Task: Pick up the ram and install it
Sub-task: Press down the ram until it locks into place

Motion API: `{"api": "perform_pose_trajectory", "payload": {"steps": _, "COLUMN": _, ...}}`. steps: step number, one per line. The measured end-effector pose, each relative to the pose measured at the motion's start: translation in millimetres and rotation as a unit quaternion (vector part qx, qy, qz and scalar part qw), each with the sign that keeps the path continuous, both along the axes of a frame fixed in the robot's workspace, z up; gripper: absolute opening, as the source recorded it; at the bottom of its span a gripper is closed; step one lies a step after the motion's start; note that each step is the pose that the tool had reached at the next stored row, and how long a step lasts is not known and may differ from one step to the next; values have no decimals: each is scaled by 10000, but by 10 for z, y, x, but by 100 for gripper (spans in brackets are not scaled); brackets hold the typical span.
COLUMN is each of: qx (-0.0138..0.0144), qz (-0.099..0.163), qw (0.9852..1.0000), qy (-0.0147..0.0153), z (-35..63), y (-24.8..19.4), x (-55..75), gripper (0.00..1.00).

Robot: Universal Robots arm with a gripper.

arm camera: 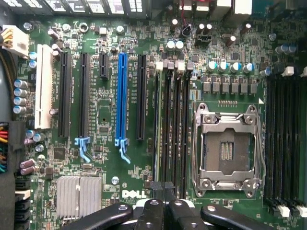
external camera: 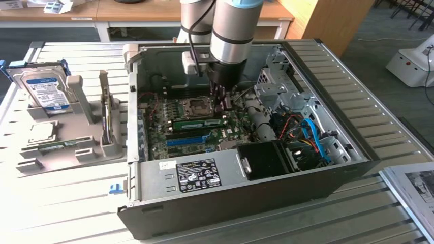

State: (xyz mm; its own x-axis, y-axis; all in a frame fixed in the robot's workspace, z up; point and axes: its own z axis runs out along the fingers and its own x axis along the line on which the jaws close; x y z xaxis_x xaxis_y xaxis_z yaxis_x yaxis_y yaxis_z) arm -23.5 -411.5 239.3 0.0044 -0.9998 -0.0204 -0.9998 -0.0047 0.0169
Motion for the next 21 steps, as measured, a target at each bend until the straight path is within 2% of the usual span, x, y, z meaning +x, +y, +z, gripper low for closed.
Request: {"api": "perform_pose_trajectory", "payload": {"steps": 21, "qx": 0, "qz": 0, "qw": 9999, "qy": -104, "z": 0, "y": 0, "x": -266, "gripper": 10}}
